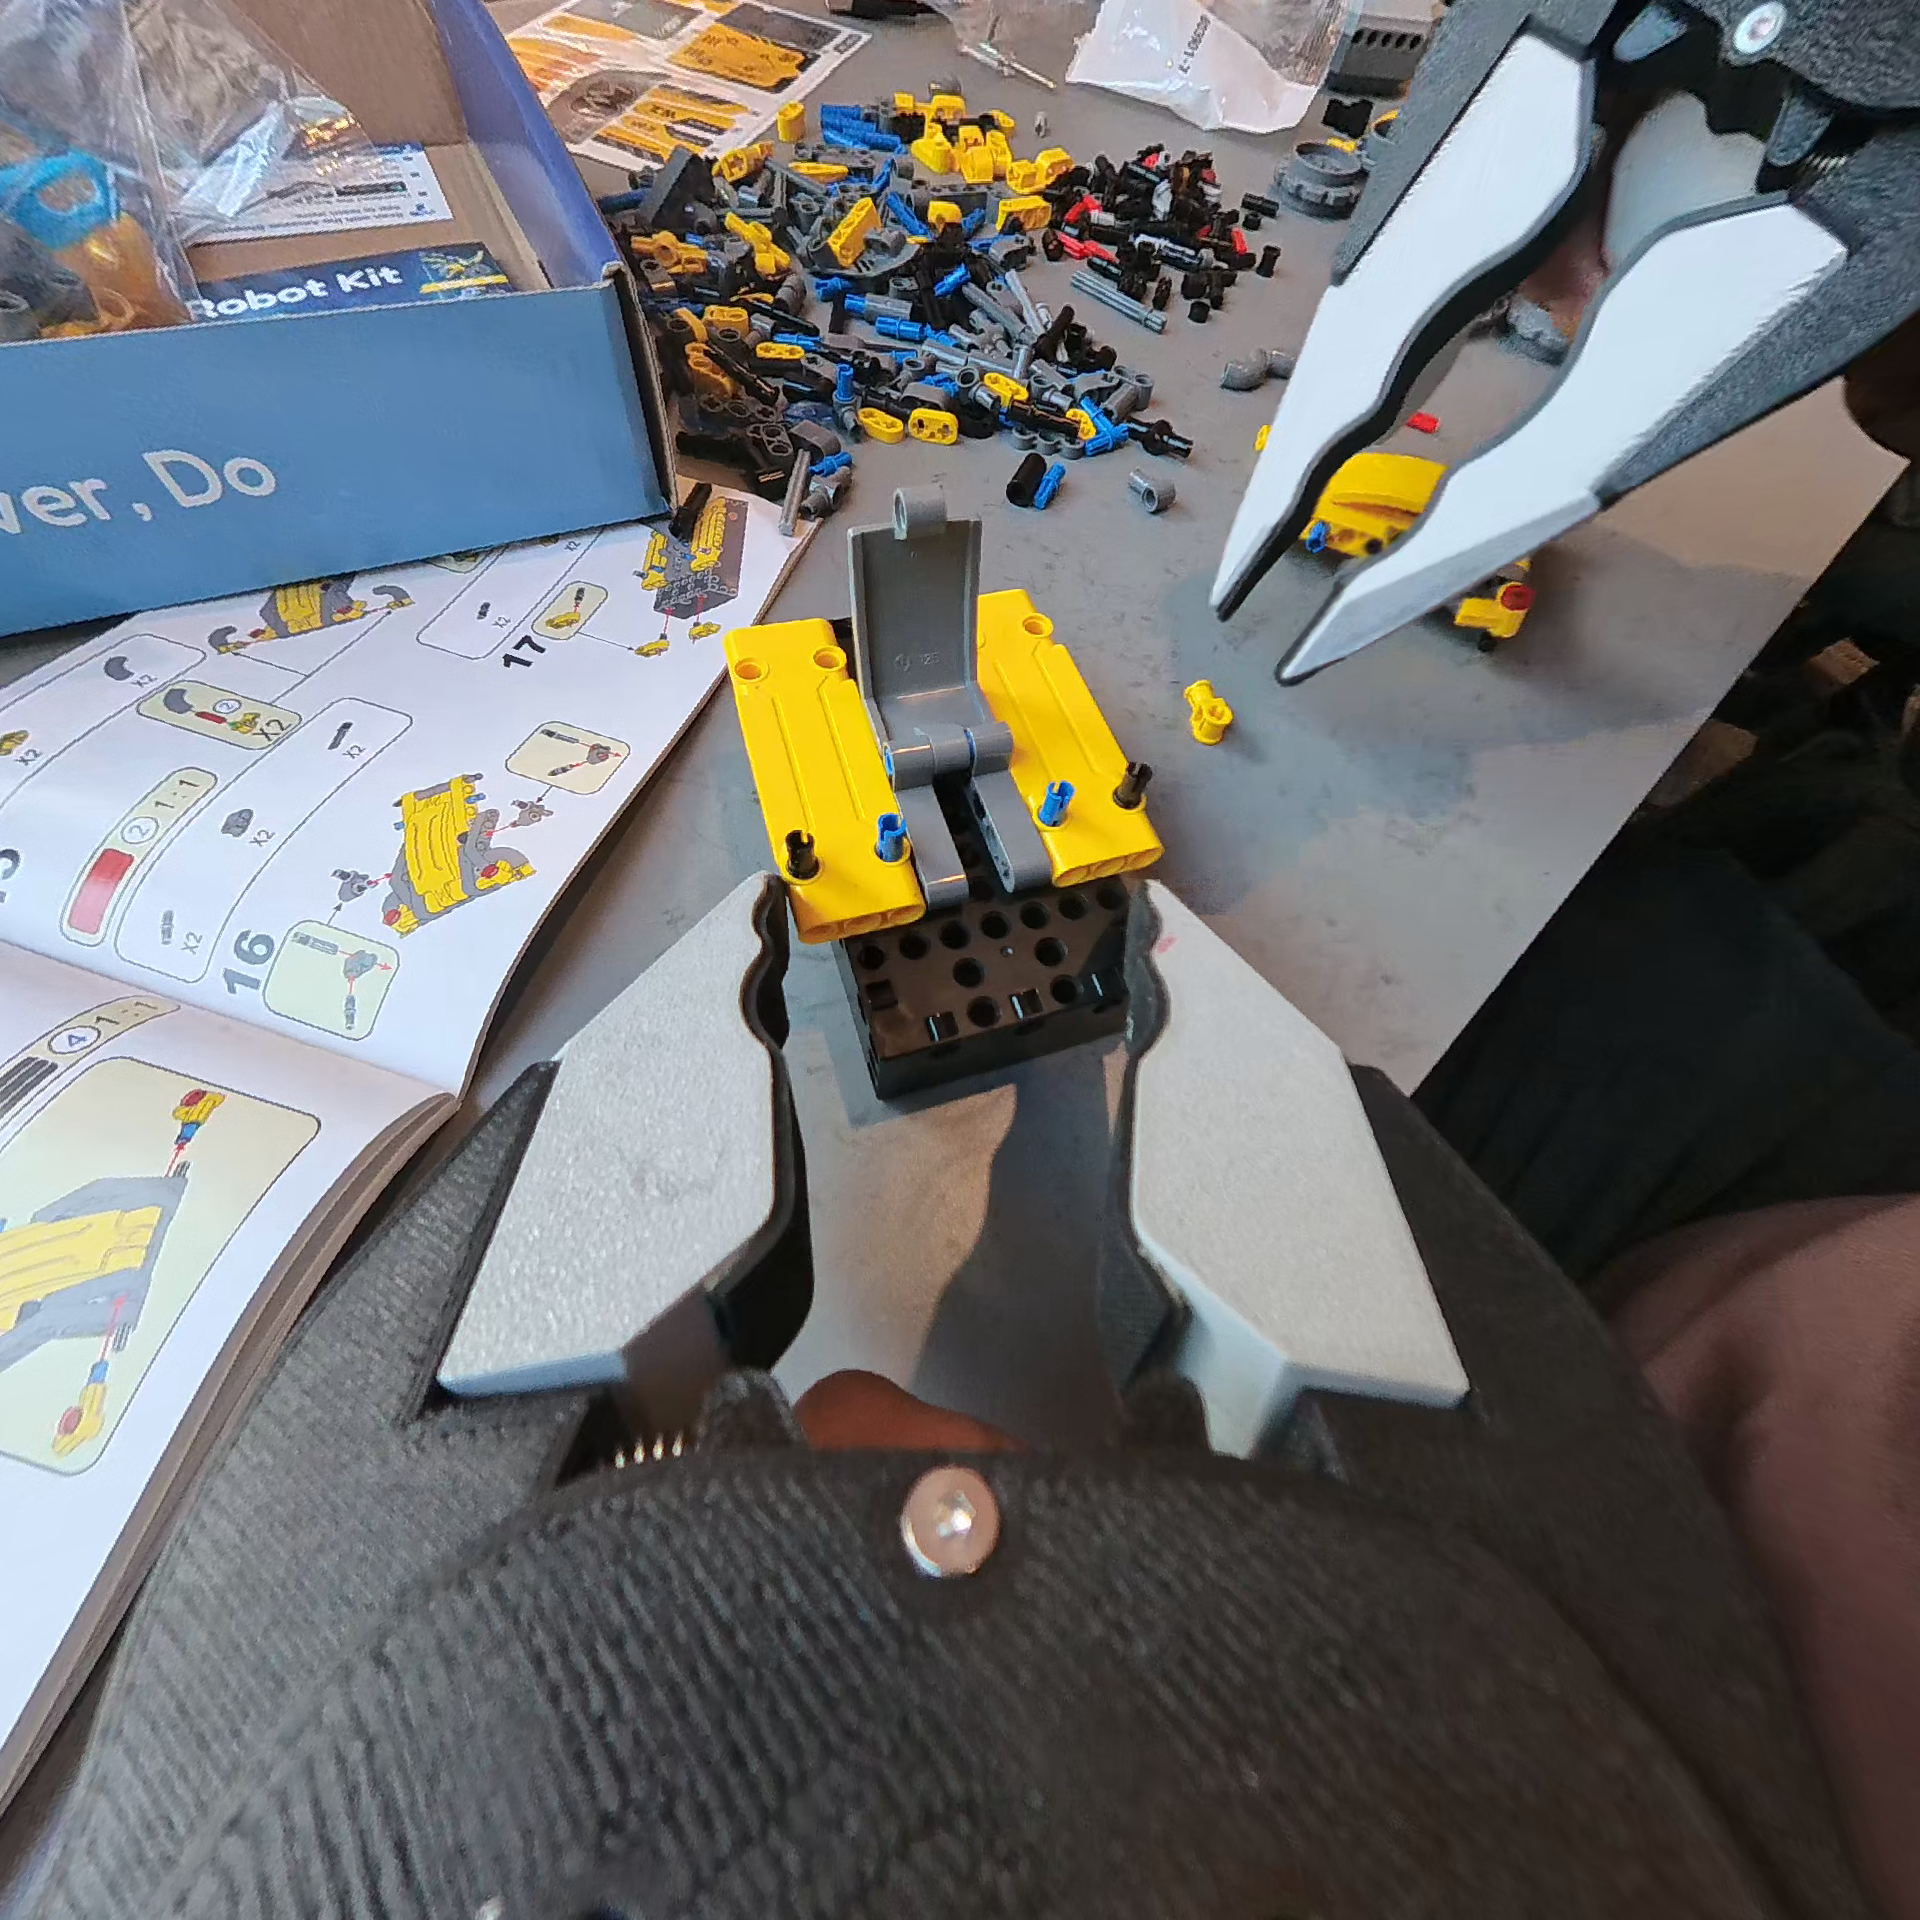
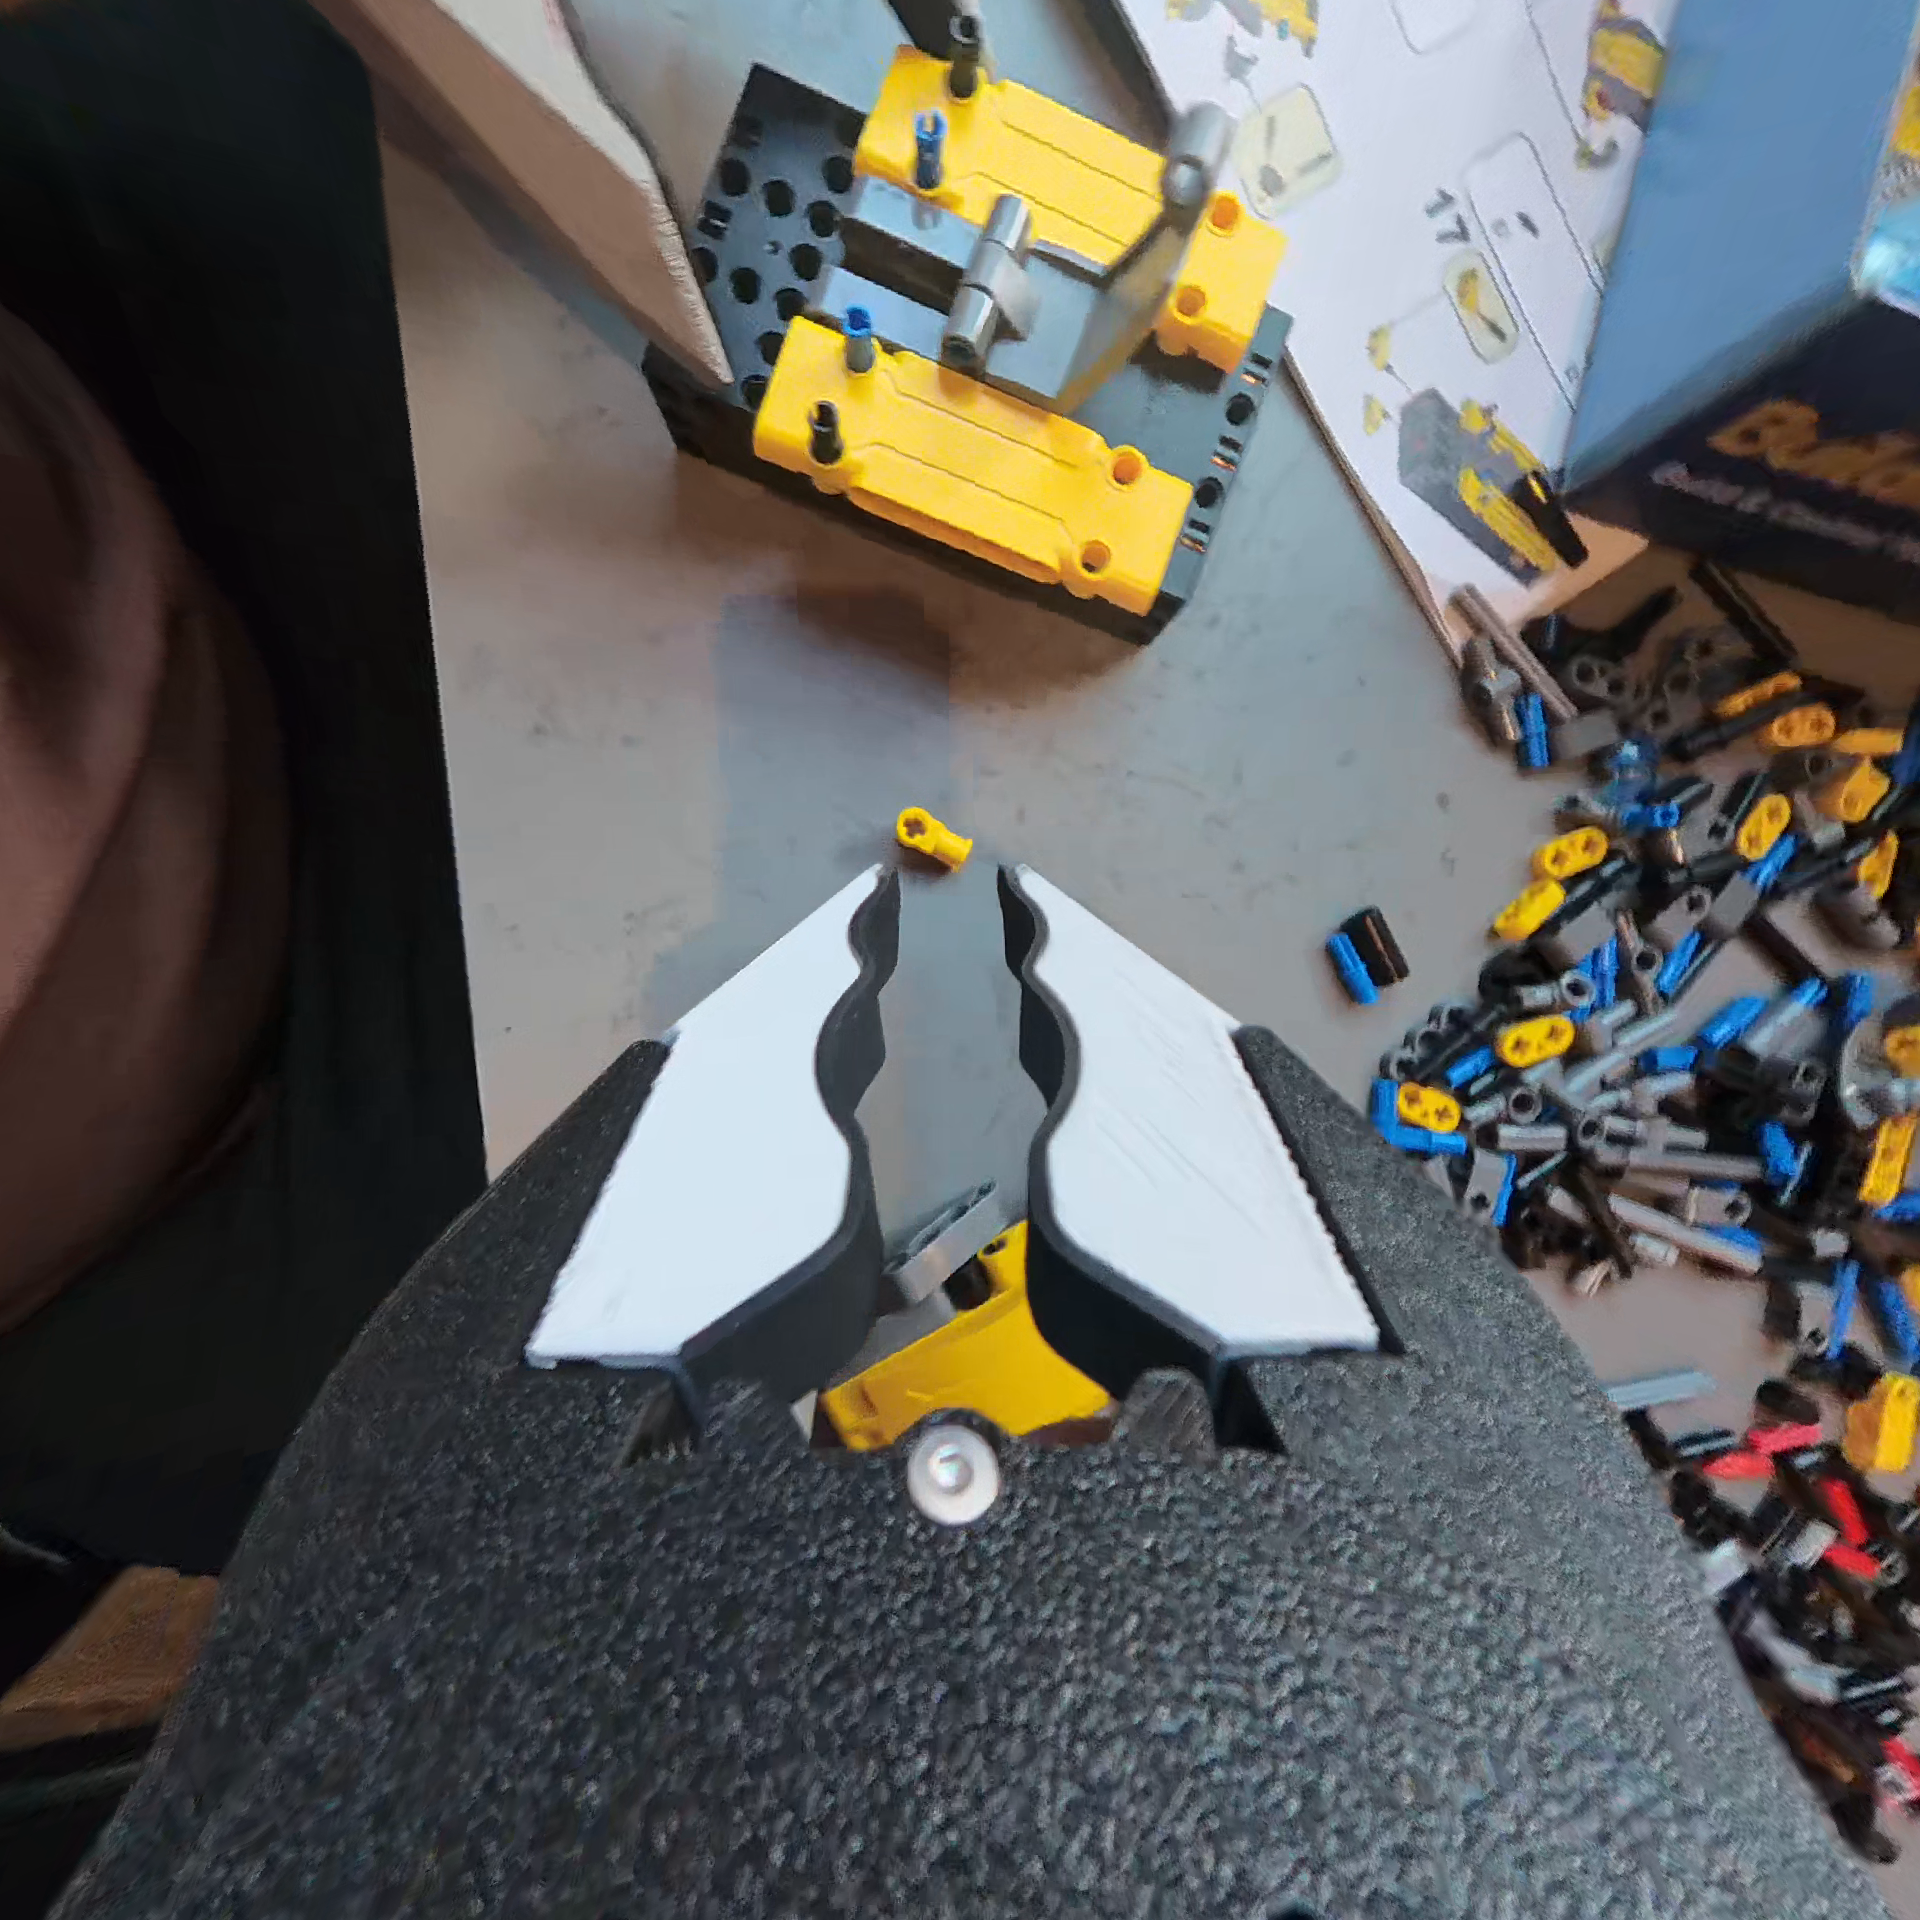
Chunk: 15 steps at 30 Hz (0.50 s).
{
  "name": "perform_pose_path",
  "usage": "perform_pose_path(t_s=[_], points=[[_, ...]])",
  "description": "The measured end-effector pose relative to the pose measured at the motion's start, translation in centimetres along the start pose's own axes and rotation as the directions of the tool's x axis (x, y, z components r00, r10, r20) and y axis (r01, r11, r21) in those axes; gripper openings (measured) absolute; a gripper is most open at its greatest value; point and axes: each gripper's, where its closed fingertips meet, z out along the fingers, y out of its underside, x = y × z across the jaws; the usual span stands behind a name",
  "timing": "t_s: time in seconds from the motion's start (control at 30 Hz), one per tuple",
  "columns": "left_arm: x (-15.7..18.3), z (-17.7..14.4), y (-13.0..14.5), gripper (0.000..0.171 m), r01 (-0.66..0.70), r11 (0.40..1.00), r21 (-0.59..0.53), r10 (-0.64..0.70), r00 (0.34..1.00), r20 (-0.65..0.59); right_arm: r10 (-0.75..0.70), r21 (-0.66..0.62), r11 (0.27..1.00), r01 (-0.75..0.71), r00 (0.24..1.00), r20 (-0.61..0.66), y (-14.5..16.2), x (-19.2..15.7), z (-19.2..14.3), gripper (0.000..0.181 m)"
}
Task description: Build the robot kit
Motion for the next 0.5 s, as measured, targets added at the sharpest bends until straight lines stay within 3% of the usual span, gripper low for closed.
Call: perform_pose_path(t_s=[0.17, 0.27, 0.5], points=[[0.0, 0.0, 0.0, 0.063, -0.001, 1.000, -0.001, 0.001, 1.000, 0.002, -0.141, -0.070, 0.987, 0.146, 0.987, 0.072, -0.1, -0.4, 1.7, 0.024], [0.0, 0.0, 0.0, 0.063, 0.001, 1.000, -0.001, -0.001, 1.000, 0.001, -0.119, -0.094, 0.987, 0.131, 0.985, 0.122, 0.1, -1.0, 1.6, 0.018], [0.0, -0.1, -0.1, 0.062, 0.003, 1.000, 0.006, -0.003, 1.000, -0.002, -0.043, -0.087, 0.995, 0.052, 0.993, 0.107, 1.1, -2.0, 1.1, 0.017]])
